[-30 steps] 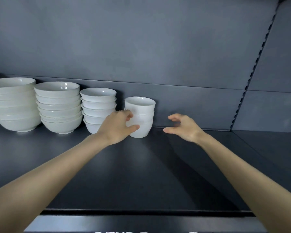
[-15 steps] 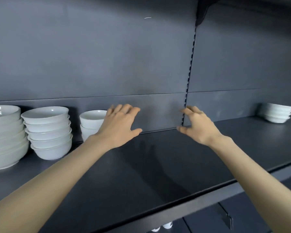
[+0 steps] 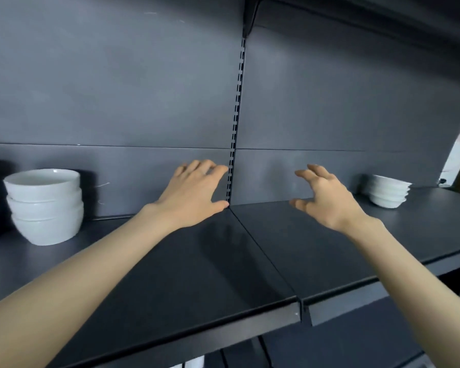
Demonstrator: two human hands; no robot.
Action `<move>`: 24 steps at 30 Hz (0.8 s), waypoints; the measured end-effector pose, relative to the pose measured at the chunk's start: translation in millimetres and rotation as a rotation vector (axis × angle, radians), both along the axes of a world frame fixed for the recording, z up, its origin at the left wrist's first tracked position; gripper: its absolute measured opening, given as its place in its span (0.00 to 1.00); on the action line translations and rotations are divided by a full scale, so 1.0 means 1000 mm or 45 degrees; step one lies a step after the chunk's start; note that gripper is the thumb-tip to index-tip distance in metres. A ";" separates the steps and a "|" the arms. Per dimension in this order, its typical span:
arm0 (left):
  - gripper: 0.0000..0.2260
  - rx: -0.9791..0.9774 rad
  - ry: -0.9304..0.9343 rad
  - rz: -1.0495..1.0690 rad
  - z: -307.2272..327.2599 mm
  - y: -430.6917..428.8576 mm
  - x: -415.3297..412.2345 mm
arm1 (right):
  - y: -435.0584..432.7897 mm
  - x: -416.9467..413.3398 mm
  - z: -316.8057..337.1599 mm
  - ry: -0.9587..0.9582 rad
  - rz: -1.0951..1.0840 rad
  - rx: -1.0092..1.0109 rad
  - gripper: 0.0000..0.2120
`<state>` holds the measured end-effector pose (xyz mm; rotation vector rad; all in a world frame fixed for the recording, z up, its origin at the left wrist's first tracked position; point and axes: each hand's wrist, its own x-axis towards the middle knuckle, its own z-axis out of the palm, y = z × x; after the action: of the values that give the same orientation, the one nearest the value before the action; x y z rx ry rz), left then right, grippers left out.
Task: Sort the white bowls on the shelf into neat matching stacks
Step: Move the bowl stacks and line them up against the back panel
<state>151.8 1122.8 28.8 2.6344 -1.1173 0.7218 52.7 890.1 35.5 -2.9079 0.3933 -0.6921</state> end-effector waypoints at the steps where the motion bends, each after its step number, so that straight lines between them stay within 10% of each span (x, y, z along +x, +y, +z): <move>1: 0.29 -0.004 -0.008 -0.003 0.000 -0.018 -0.004 | -0.018 -0.003 0.001 0.006 -0.001 -0.005 0.30; 24: 0.28 0.023 -0.105 -0.217 -0.005 -0.382 0.046 | -0.364 0.018 -0.001 0.016 -0.176 -0.027 0.28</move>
<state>197.6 740.4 23.9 2.5053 -1.3571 0.7941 70.3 526.3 34.3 -2.9277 0.5972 -0.7010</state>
